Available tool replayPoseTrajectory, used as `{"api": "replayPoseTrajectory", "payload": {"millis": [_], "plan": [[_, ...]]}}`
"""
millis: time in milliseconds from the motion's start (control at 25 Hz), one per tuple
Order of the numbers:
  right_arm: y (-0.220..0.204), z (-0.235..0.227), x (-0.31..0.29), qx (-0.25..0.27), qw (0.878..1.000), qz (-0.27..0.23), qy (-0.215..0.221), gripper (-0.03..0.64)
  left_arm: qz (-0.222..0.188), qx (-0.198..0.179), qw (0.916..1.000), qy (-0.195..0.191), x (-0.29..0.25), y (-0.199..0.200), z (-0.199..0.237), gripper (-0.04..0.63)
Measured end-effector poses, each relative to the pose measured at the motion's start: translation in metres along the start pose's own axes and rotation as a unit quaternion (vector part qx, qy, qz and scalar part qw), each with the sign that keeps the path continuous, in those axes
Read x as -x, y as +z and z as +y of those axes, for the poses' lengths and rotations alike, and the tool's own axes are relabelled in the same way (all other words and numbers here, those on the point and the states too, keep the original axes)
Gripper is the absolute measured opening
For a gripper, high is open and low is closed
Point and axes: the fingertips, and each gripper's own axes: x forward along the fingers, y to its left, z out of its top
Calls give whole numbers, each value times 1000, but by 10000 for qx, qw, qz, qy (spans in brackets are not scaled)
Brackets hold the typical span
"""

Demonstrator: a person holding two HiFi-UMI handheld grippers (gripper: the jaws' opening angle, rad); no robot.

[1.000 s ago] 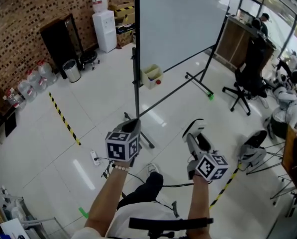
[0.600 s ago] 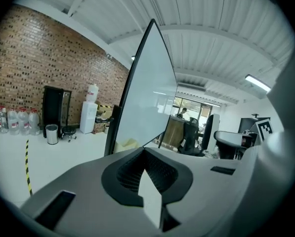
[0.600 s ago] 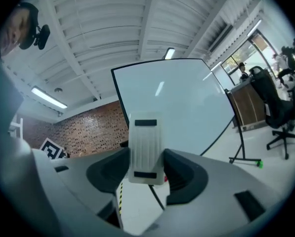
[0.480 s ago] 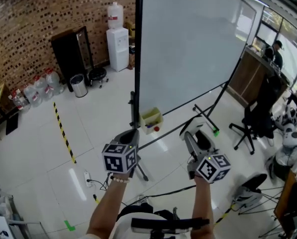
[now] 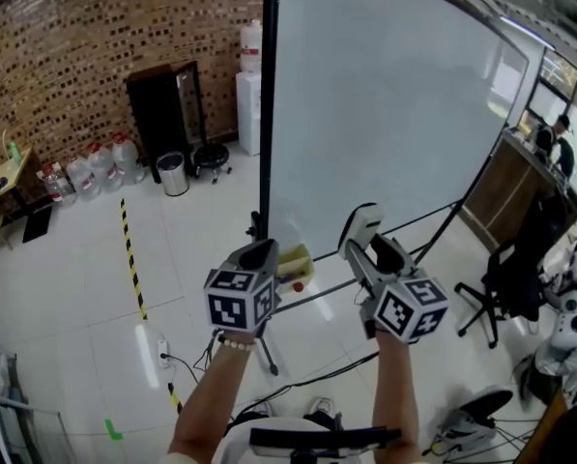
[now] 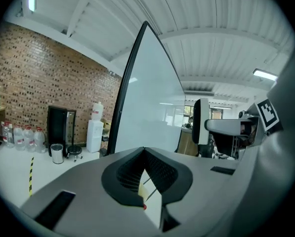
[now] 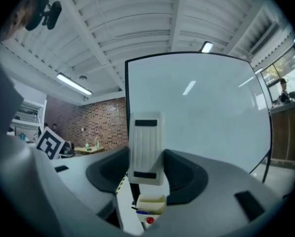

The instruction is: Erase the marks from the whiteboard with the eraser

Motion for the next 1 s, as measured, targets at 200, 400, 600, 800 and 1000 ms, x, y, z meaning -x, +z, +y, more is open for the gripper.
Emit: {"api": "replayPoseTrajectory", "payload": {"millis": [200,400,600,800,1000], "plan": [[42,5,-41,209,9996,-11,193,242,-159,-21,9994,321,-11,31,5,-12],[96,20,-74,514,9977,-103,427,242,-468,-219,9976,463,-13,75,8,-12],[161,43,-93,733,9949,-296,627,242,-697,-480,9952,487,-12,114,9,-12],[212,67,-105,919,9927,-473,627,242,-944,-628,9926,436,-5,152,7,-12],[252,86,-120,894,9921,-667,581,242,-1166,-901,9880,460,-1,191,7,-12]]}}
